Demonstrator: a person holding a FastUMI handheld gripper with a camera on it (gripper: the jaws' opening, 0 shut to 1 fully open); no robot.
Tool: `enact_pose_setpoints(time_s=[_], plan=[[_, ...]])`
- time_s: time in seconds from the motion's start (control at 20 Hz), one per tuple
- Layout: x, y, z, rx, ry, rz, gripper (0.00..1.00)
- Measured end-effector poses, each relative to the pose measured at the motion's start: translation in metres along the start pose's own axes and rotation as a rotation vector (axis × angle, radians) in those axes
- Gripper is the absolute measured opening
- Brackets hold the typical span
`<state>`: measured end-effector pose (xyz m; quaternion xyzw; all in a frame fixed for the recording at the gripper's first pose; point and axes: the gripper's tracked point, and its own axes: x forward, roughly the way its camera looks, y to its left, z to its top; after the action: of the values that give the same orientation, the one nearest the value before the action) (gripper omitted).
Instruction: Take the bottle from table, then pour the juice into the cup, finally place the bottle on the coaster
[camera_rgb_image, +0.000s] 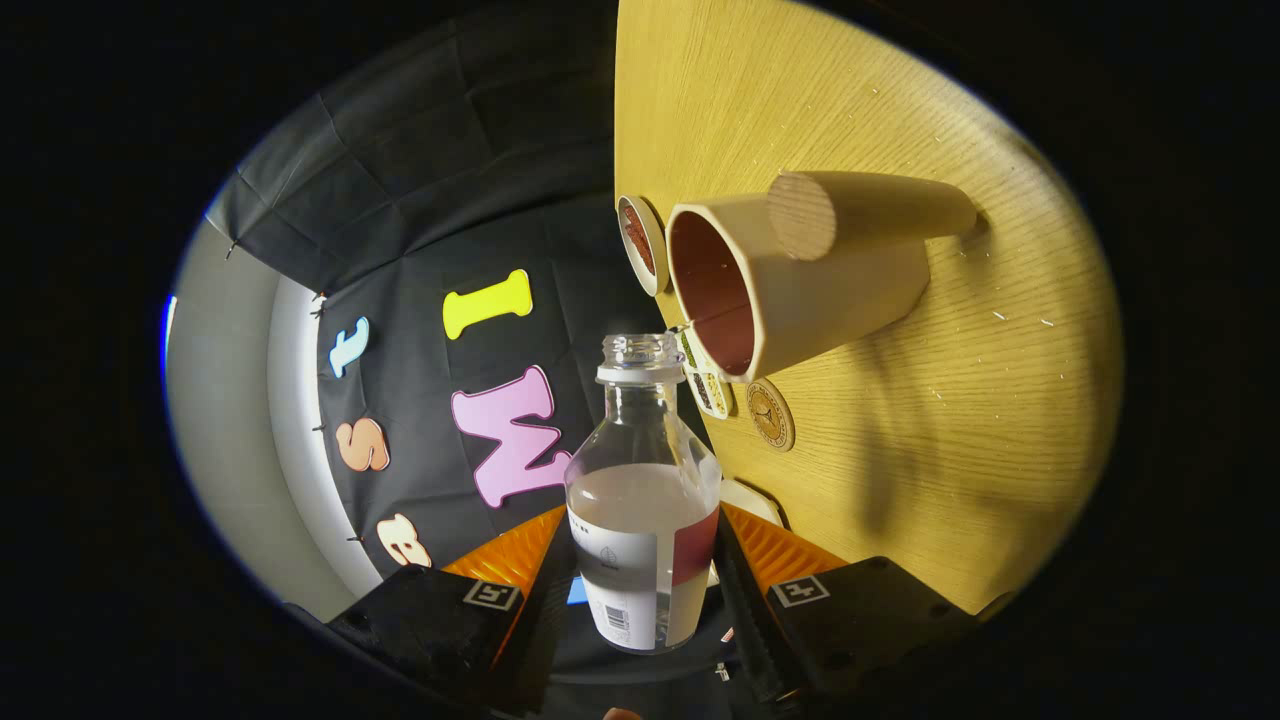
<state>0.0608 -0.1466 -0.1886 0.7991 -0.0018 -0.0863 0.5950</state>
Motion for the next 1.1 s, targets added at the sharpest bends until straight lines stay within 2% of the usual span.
enact_pose_setpoints(time_s=[1.1], plan=[[0.005,0.01,0.011,0.1,-0.036,-0.002,0.76]])
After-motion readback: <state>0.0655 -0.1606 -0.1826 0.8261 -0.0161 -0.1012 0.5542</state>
